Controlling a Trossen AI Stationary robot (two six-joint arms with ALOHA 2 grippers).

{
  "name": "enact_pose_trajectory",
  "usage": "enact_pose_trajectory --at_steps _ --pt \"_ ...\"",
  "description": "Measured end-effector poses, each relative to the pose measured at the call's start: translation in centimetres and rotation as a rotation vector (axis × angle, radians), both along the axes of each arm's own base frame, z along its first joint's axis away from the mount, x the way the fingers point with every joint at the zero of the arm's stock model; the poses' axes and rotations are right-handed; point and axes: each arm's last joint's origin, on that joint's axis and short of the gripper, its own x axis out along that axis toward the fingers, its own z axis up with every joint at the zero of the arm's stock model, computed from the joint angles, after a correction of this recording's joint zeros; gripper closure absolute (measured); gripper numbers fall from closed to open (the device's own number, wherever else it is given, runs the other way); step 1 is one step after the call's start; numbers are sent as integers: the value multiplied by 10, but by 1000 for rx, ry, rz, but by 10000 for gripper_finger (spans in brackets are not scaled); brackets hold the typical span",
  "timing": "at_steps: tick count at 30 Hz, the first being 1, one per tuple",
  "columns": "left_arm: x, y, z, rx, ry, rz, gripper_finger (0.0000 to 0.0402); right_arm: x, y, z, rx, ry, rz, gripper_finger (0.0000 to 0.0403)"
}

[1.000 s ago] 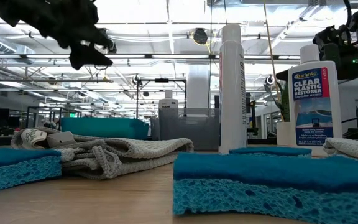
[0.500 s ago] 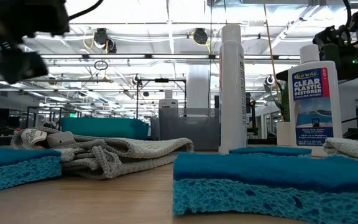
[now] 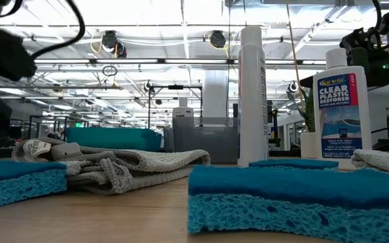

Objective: Pick & Place Kitchen Items
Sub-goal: Put the green microfiber towel into the blue bin

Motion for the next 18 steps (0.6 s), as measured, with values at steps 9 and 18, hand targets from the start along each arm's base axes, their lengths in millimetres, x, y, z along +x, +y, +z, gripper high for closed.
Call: enact_pose_trajectory --at_steps 9,18 --pt "1 -8 -12 5 42 -37 124 0 0 0 0 -1 0 383" --pt "2 -14 -12 -124 68 -87 209 0 0 0 -1 -1 0 383"
